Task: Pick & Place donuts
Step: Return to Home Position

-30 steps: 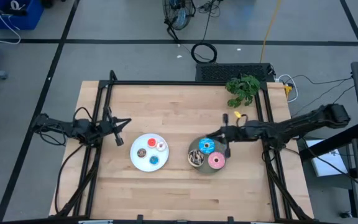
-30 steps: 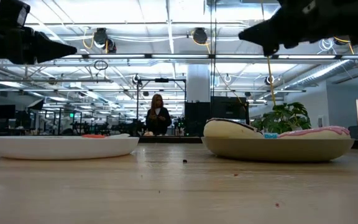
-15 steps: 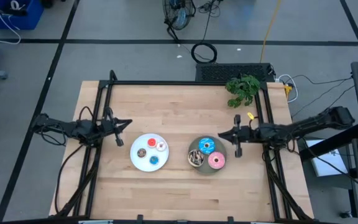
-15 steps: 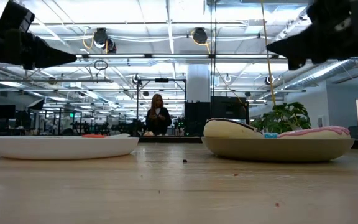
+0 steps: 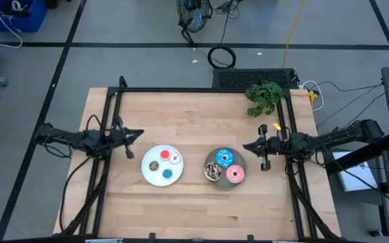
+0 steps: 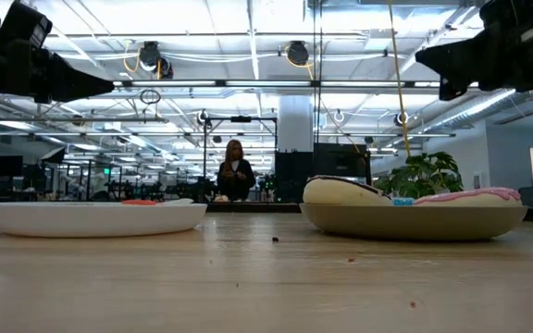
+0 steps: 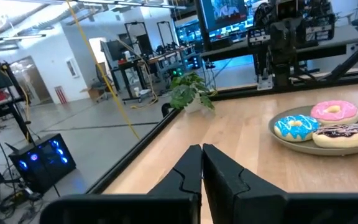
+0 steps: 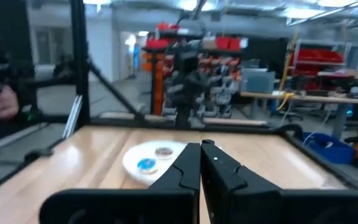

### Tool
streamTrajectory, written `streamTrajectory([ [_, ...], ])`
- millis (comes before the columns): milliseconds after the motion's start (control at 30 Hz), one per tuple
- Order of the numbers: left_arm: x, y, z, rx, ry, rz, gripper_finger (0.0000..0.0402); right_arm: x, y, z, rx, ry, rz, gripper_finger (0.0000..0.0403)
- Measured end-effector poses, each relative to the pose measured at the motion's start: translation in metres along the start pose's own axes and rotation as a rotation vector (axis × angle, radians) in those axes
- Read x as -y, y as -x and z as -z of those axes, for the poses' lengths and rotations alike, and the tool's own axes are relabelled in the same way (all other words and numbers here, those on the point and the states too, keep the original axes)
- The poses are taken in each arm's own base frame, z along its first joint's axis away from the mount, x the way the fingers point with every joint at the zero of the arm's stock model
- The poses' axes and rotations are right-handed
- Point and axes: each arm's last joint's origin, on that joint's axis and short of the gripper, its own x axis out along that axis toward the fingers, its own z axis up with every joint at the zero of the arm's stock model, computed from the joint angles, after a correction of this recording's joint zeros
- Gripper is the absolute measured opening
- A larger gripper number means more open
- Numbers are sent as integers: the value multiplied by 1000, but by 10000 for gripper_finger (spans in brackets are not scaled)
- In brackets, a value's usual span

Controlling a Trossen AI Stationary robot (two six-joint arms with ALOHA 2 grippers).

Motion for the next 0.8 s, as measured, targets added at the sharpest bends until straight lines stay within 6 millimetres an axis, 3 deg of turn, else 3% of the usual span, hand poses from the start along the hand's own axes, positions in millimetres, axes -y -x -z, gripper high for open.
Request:
streamTrajectory([
  [200, 1, 2, -5, -5, 71, 96, 5, 0, 2, -3, 24, -2, -31, 0],
  [333, -7, 11, -35, 54, 72, 246, 8, 2, 8, -10, 84, 11, -24, 0],
  [500, -16, 16, -53, 101, 57, 226, 4, 4, 17, -11, 73, -24, -38, 0],
  [800, -3, 2, -18, 99, 85, 163, 5, 3, 27, -14, 116, -83, -120, 0],
])
